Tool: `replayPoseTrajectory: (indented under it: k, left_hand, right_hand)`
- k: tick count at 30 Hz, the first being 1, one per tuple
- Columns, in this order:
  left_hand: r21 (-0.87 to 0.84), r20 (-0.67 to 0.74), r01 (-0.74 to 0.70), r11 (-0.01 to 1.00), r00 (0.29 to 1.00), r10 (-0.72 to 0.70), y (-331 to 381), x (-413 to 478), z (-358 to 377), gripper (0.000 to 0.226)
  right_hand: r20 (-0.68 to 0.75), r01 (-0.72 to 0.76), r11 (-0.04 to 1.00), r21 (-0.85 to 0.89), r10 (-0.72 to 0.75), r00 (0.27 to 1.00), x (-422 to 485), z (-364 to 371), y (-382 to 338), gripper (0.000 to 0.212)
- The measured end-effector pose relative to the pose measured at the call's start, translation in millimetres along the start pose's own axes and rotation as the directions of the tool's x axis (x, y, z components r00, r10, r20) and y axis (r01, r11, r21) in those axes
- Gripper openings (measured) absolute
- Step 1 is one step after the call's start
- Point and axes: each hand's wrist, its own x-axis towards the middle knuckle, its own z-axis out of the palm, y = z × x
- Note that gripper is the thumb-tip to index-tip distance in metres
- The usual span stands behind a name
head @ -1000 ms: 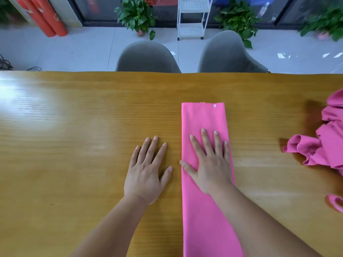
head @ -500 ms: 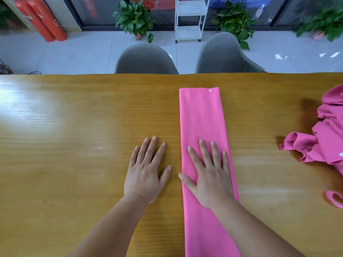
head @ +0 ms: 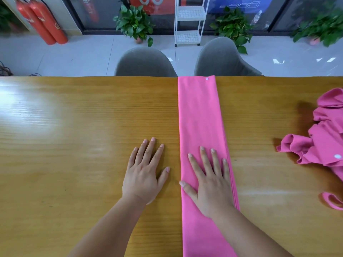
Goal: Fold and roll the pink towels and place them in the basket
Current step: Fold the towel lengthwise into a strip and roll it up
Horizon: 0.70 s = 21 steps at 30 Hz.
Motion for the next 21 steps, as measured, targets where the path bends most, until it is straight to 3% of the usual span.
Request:
replayPoseTrajectory:
  k: [6,13,17,21]
  left_hand:
    - [0.011,0.005,0.002,1.0,1.0,-0.002,0,1,-1,0.072]
    - [0.012,0.007,0.004,1.0,1.0,-0.004,1,0,-2,0.073]
    - [0.001,0.007,0.006,1.0,1.0,-0.006,1,0,-1,0.072]
    - [-0.001,0.007,0.006,1.0,1.0,-0.006,0,2,-1,0.072]
  right_hand:
    - [-0.005,0.024,1.0,-0.01,-0.024,1.0,63,-20,5,0.087]
    - [-0.001,0.015,1.0,0.002,-0.015,1.0,-16,0,5,0.084]
    - [-0.06,0.024,1.0,0.017,-0.023,0.998,34,-4,6,0.084]
    - [-0.031,0.018,1.0,0.003,-0.018,0.999,74,-18,6,0.084]
